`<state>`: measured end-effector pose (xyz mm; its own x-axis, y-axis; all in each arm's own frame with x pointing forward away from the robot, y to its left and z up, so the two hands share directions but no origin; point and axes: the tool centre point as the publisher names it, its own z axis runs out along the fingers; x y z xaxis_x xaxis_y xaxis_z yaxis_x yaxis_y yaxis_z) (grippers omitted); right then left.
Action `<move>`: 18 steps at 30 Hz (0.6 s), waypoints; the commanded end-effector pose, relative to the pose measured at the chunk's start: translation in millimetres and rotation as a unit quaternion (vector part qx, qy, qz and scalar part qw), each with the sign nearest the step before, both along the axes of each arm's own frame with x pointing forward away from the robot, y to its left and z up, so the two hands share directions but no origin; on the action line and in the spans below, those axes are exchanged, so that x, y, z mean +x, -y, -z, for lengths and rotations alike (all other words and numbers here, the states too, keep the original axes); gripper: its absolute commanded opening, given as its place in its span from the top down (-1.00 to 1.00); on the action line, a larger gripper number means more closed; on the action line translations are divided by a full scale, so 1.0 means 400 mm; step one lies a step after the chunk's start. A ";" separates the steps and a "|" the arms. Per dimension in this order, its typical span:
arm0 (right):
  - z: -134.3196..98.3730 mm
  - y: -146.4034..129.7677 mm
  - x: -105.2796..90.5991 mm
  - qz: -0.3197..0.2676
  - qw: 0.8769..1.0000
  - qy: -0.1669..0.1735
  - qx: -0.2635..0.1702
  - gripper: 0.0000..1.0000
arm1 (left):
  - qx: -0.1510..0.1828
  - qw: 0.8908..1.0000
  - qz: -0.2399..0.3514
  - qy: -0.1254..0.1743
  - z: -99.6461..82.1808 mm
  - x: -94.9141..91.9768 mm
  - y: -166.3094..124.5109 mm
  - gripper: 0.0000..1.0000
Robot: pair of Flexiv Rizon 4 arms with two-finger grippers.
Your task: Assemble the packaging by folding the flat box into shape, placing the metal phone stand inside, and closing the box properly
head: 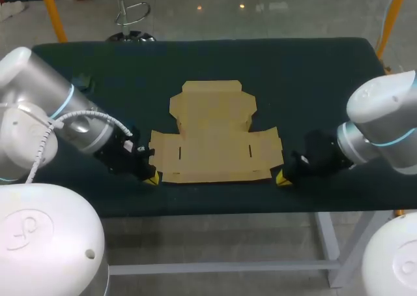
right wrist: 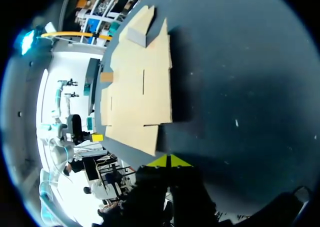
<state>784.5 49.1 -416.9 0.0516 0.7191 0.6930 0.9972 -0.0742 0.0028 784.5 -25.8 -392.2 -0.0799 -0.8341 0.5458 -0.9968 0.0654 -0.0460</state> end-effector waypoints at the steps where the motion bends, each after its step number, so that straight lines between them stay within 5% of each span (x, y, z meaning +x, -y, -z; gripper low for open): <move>1: 0.009 -0.005 0.010 0.000 1.000 -0.002 0.002 1.00 | 0.005 1.000 0.004 -0.005 0.001 0.013 0.004 1.00; 18: 0.013 -0.018 0.028 -0.001 1.000 -0.003 0.003 1.00 | 0.007 1.000 0.008 -0.009 0.010 0.006 -0.002 1.00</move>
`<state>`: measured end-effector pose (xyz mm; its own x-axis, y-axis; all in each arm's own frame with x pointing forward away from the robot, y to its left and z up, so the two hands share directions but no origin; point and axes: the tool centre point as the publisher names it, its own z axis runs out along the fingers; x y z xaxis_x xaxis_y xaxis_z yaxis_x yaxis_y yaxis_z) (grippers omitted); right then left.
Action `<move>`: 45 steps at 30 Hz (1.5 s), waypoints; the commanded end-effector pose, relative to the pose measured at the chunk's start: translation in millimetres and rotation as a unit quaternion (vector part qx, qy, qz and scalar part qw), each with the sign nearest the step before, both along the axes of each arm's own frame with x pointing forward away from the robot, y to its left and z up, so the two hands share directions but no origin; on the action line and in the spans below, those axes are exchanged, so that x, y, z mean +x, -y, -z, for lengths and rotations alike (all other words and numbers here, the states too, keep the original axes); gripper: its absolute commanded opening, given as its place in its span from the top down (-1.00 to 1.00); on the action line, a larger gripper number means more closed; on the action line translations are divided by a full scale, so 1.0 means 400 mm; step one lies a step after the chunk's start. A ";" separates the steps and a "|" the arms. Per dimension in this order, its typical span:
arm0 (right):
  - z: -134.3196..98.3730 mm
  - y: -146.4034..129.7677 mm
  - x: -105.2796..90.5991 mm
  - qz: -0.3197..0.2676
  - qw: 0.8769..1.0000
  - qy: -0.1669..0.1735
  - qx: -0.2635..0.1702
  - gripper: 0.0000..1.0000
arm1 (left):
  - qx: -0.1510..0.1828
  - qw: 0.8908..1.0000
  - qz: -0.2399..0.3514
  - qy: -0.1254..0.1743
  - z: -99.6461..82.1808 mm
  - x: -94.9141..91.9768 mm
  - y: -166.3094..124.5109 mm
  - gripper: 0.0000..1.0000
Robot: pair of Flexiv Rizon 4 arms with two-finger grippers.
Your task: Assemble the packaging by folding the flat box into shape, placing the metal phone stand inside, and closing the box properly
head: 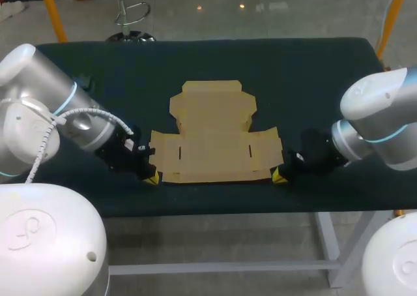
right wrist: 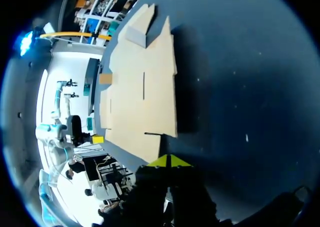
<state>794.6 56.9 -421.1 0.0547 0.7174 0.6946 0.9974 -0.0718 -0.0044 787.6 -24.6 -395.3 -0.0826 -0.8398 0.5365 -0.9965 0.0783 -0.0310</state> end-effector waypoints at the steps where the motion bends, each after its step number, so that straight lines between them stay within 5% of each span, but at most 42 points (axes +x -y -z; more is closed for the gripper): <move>1: 0.003 0.002 0.003 0.001 1.000 0.001 0.002 1.00 | 0.001 1.000 0.002 -0.002 0.004 -0.004 0.001 1.00; 45: -0.006 -0.029 0.026 -0.009 1.000 0.017 0.012 1.00 | -0.027 0.998 0.007 -0.058 0.035 -0.005 0.057 1.00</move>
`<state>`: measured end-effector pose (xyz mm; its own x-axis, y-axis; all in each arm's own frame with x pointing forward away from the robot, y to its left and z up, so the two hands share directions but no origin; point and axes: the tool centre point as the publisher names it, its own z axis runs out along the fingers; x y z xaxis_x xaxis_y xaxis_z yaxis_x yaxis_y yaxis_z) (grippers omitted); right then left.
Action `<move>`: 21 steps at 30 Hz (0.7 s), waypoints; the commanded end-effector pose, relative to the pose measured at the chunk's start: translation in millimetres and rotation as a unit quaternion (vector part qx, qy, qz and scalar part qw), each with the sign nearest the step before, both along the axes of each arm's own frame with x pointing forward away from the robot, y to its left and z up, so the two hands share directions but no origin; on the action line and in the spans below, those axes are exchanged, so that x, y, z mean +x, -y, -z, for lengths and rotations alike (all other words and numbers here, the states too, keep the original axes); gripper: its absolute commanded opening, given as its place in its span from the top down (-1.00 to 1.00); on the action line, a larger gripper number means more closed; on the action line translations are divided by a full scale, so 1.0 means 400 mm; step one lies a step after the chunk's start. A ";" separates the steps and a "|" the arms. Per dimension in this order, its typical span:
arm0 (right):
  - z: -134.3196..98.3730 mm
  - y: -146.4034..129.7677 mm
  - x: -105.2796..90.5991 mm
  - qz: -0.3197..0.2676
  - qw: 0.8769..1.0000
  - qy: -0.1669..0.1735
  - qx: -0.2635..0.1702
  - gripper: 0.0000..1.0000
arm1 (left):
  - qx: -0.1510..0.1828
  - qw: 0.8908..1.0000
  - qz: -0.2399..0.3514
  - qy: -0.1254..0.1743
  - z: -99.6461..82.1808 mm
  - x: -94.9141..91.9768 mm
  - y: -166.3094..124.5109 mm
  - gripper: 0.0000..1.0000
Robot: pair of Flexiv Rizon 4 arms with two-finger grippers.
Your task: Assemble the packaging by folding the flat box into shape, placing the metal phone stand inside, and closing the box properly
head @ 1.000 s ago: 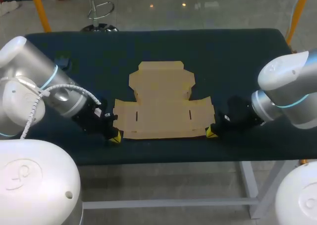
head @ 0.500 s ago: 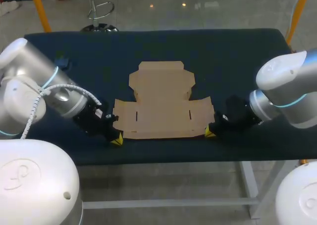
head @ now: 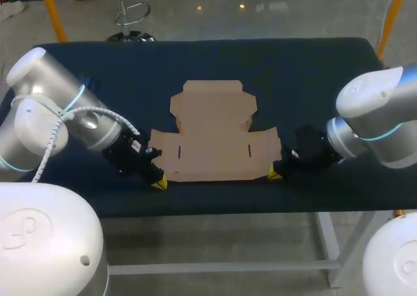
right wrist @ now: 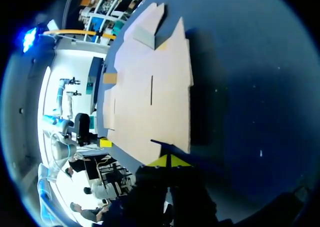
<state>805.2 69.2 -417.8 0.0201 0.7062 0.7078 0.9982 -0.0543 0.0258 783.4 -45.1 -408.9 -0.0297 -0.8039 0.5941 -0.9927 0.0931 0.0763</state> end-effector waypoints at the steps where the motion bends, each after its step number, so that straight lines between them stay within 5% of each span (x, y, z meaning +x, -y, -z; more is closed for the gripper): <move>1: 0.002 0.002 -0.001 0.000 1.000 0.002 0.004 1.00 | 0.004 1.000 0.000 -0.001 0.000 0.006 0.005 1.00; 12: 0.007 0.008 0.001 0.000 1.000 -0.001 0.004 1.00 | 0.009 0.999 -0.032 0.008 -0.012 -0.022 -0.029 1.00; 21: 0.008 0.005 0.005 -0.001 1.000 -0.003 0.003 1.00 | -0.010 0.999 -0.045 -0.007 -0.001 0.034 -0.062 1.00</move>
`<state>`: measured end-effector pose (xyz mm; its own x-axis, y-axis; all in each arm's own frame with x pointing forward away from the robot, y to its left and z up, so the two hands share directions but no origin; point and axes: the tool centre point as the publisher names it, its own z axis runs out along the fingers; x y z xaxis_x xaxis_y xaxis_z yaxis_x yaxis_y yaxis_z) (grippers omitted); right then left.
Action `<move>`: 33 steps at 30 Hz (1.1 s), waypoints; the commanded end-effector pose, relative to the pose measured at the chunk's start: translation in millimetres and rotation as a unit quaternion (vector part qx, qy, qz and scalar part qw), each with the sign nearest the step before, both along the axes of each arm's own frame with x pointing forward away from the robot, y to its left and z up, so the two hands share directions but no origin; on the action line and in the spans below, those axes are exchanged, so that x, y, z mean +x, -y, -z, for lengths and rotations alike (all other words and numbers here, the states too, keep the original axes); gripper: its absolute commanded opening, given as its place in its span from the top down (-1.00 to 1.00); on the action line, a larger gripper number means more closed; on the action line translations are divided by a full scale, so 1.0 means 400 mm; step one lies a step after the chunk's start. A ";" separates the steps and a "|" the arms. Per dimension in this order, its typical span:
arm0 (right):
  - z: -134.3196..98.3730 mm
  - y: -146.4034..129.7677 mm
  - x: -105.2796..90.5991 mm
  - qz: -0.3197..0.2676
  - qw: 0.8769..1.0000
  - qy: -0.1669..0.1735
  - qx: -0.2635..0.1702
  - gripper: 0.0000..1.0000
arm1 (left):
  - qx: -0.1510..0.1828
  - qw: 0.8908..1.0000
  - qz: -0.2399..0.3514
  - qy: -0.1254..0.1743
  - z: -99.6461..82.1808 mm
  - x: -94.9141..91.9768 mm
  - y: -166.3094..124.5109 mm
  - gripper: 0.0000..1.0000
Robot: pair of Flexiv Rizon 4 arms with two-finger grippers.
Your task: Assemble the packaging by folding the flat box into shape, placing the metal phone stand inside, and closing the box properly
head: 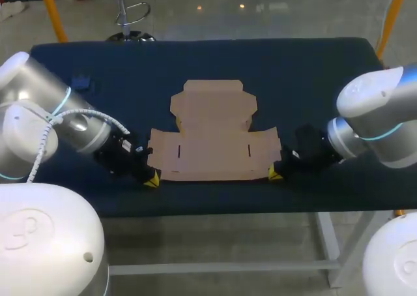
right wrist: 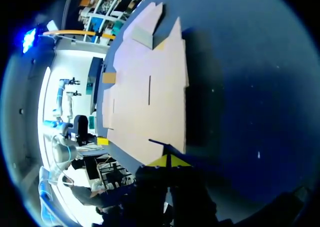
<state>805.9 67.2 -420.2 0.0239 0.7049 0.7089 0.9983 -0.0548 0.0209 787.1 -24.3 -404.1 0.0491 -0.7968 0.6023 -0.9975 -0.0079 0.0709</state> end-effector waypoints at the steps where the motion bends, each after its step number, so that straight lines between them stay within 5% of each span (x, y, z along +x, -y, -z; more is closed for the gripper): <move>1: 0.002 -0.001 0.004 -0.002 1.000 0.000 0.002 1.00 | -0.007 1.000 0.008 -0.012 0.014 0.031 -0.009 1.00; 13: 0.003 -0.011 0.010 -0.004 1.000 -0.004 0.000 1.00 | -0.011 0.999 0.029 -0.027 0.031 0.068 0.020 1.00; 33: -0.019 -0.033 0.002 -0.007 1.000 0.011 -0.008 1.00 | 0.033 0.999 0.042 0.004 -0.003 0.038 0.057 1.00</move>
